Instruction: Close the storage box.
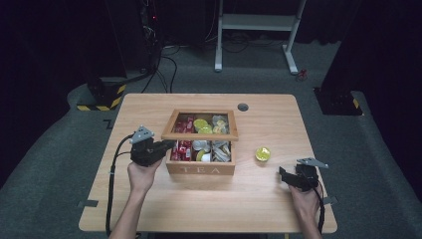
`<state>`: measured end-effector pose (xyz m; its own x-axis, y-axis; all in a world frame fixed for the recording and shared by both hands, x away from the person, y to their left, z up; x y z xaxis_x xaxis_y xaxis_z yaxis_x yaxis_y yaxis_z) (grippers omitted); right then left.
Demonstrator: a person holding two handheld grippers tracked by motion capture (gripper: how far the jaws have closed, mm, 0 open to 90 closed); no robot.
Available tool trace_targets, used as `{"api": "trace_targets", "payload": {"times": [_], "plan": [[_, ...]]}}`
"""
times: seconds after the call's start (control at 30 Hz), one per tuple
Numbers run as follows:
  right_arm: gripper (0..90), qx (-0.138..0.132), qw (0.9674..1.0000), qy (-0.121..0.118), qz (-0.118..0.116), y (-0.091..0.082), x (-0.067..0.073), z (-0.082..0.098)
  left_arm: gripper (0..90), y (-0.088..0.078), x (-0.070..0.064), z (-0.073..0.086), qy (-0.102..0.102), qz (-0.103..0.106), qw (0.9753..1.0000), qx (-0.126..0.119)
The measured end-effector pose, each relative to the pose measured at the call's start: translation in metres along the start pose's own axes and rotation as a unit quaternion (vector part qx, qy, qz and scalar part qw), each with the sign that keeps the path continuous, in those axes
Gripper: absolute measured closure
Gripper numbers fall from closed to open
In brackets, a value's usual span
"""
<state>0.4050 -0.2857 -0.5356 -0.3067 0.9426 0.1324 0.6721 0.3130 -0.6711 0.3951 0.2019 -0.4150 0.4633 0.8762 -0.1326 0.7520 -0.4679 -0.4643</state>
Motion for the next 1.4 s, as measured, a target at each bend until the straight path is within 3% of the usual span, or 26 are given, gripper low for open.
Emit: {"api": "trace_targets", "payload": {"times": [0.13,0.23,0.73,1.4], "plan": [[25.5,0.004,0.9999,-0.008,0.007,0.001,0.001,0.000,82.0,-0.001,-0.001,0.001,0.004,-0.002,1.0000,0.003],[25.1,0.011,0.9993,-0.030,0.021,0.004,0.005,-0.001,82.0,-0.002,-0.002,0.002,0.002,-0.003,1.0000,0.002],[24.5,0.011,0.9994,-0.023,0.024,0.006,0.006,-0.003,77.4,0.000,-0.004,0.010,0.000,-0.001,1.0000,0.010],[24.6,0.010,0.9993,-0.026,0.027,0.006,0.006,-0.003,71.5,0.004,-0.007,0.035,0.001,0.004,0.9995,0.030]]}}
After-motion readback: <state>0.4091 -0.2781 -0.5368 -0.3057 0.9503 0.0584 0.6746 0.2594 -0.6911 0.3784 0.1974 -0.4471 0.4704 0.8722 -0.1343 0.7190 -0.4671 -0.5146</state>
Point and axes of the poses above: each handheld gripper's, and its own axes: y roughly forward along the jaws, z roughly out of its underside, x roughly to its left, the point moved 2 cm from there along y, roughly forward along the jaws, and after that the axes turned 6 degrees about -z, right-handed, at the moved point
